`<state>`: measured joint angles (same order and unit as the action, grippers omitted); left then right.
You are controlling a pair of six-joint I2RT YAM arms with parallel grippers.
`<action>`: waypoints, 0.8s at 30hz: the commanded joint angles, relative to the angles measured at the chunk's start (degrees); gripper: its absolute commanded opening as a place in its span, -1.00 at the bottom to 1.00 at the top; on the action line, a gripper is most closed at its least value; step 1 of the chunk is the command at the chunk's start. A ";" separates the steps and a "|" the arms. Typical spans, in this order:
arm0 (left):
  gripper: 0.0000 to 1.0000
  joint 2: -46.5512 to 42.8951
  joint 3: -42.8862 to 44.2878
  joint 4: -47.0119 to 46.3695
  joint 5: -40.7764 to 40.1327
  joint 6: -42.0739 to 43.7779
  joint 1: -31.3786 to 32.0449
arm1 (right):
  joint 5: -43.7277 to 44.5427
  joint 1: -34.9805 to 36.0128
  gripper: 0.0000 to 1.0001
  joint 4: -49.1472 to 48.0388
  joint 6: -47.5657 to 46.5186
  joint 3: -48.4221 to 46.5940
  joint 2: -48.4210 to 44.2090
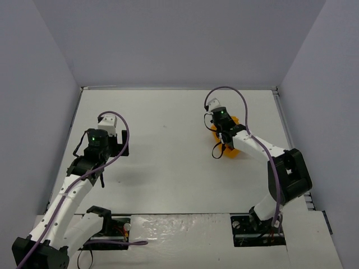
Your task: Build the wood block tower
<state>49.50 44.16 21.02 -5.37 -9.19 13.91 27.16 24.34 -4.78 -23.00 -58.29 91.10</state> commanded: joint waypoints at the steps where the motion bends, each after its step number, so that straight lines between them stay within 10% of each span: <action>1: 0.94 0.08 3.65 -1.77 0.09 0.05 0.33 | 6.03 3.23 -1.00 -2.86 -0.50 0.33 0.14; 24: 0.94 0.08 3.74 -1.77 -0.26 0.05 0.38 | 10.03 13.56 -0.63 -1.49 7.38 2.06 0.68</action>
<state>49.50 44.47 21.15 -5.39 -9.20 13.91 35.96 37.24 -5.69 -18.07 -56.02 92.51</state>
